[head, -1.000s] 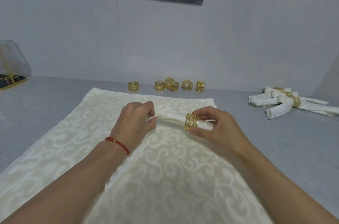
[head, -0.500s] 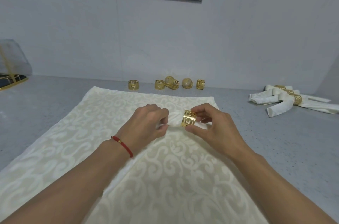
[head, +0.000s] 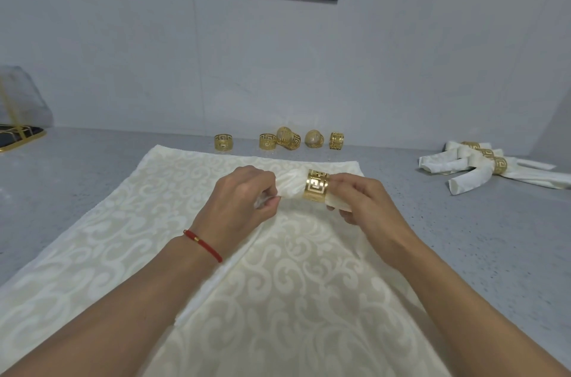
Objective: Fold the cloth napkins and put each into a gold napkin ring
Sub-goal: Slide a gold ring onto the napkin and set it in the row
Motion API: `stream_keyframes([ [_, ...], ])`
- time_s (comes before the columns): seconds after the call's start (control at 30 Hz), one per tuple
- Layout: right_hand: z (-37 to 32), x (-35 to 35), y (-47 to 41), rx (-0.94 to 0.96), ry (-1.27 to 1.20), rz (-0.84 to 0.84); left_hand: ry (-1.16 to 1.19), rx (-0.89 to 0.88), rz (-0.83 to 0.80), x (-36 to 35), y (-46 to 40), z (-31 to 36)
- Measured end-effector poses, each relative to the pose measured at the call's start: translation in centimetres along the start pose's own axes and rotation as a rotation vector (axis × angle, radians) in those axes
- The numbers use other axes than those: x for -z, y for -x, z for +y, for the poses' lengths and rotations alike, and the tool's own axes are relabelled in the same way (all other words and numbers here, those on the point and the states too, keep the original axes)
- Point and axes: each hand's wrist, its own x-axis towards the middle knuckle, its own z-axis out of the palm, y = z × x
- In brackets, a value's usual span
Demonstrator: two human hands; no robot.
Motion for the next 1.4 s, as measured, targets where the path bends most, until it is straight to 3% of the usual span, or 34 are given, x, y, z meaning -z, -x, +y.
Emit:
stream_keyframes([
  [0.37, 0.2, 0.8, -0.2, -0.235, -0.254, -0.022, -0.07, -0.107, 0.009, 0.3, -0.5, 0.8],
  [0.73, 0.6, 0.9, -0.1, -0.256, -0.257, 0.004, -0.042, -0.205, -0.073, 0.4, -1.0, 1.1],
  [1.07, 1.0, 0.8, 0.0, -0.343, -0.318, 0.0, 0.055, -0.18, -0.148, 0.5, -0.4, 0.9],
  [1.13, 0.7, 0.7, 0.3, -0.319, -0.348, 0.037, 0.118, -0.115, -0.16, 0.4, -0.2, 0.9],
  [1.27, -0.4, 0.2, 1.0, -0.179, -0.236, 0.067, 0.326, 0.205, -0.256, 0.7, -0.3, 1.4],
  [1.4, -1.4, -1.0, 1.7, 0.018, -0.142, 0.0, 0.518, 0.369, -0.417, 1.1, -0.7, 2.0],
])
